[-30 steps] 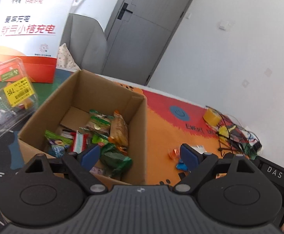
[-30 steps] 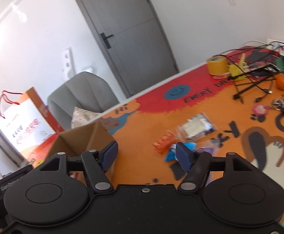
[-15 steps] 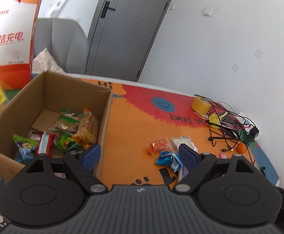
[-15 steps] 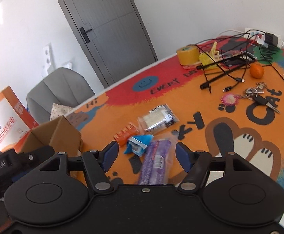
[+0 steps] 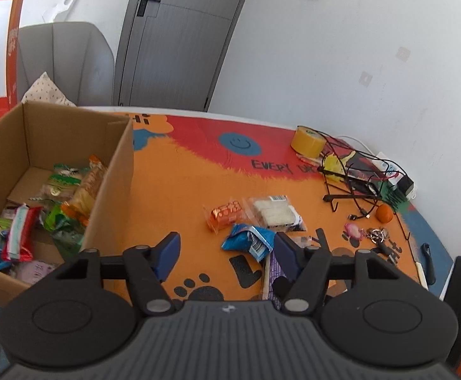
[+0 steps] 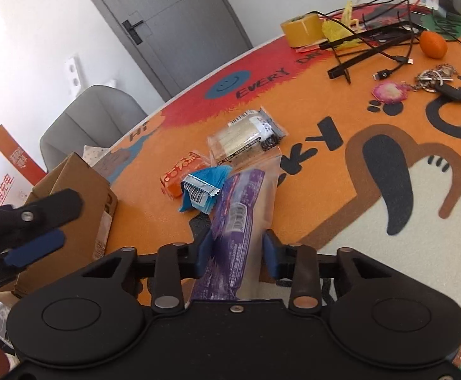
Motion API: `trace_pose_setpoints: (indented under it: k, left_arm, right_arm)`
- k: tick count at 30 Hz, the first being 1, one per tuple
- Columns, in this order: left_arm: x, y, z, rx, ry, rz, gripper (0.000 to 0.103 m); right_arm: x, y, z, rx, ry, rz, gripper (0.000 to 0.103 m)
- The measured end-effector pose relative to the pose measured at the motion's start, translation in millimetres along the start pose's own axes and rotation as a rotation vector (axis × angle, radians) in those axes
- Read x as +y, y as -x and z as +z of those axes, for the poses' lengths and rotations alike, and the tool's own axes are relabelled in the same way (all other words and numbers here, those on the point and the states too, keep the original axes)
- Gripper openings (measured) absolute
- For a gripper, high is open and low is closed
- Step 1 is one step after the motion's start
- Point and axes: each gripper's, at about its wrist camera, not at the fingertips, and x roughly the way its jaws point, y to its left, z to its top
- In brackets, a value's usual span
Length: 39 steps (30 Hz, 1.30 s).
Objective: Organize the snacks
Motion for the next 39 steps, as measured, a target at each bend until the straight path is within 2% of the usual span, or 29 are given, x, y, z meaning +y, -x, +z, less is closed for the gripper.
trace_pose_setpoints:
  k: [5, 13, 15, 20, 25, 27, 29, 32, 35, 36, 37, 38, 39]
  left_arm:
    - [-7.6, -15.8, -2.0, 0.013, -0.025, 0.004, 0.064]
    - [-19.1, -42.2, -4.1, 0.051, -0.041, 0.004, 0.063]
    - [-22.7, -49.9, -4.6, 0.06, -0.047, 0.005, 0.059]
    - [-33.1, -71.4, -7.5, 0.073, -0.078, -0.003, 0.055]
    - [-39.3, -92.9, -6.9, 0.094, -0.097, 0.039, 0.053]
    - [-40.5, -99.3, -7.8, 0.099, -0.108, 0.044, 0.053]
    - [-39.0, -103.4, -9.0, 0.092, -0.102, 0.043, 0.054]
    - [-37.5, -108.2, -9.7, 0.097, -0.107, 0.046, 0.054]
    - [-36.8, -109.0, -10.4, 0.087, -0.116, 0.042, 0.054]
    - [-35.6, -108.8, -10.4, 0.084, -0.111, 0.038, 0.052]
    - [-34.8, -108.4, -10.6, 0.081, -0.111, 0.037, 0.049]
    - [-34.3, -107.5, -10.9, 0.077, -0.116, 0.039, 0.039]
    - [-33.3, -106.6, -11.2, 0.077, -0.115, 0.035, 0.034]
  right_arm:
    - [-7.7, 7.4, 2.3, -0.032, -0.008, -0.004, 0.025]
    - [-40.1, 20.6, 13.4, -0.084, -0.068, -0.036, 0.024]
    - [-47.1, 22.8, 15.5, -0.096, -0.082, -0.05, 0.024]
    - [-59.9, 27.3, 21.9, -0.127, -0.094, -0.099, 0.025]
    - [-65.5, 28.7, 25.1, -0.13, -0.067, -0.093, 0.033]
    - [-65.3, 27.3, 26.0, -0.132, -0.059, -0.089, 0.051]
    - [-64.1, 21.9, 28.0, -0.126, -0.058, -0.112, 0.059]
    - [-59.0, 15.9, 26.1, -0.119, -0.035, -0.13, 0.064]
    - [-52.0, 12.0, 24.0, -0.126, -0.004, -0.153, 0.064]
    - [-50.5, 10.8, 23.7, -0.128, 0.002, -0.161, 0.061]
    - [-48.9, 10.2, 23.8, -0.131, 0.007, -0.174, 0.058]
    - [-48.1, 9.3, 24.0, -0.13, 0.012, -0.185, 0.052]
    - [-47.7, 8.7, 24.1, -0.13, 0.018, -0.192, 0.044]
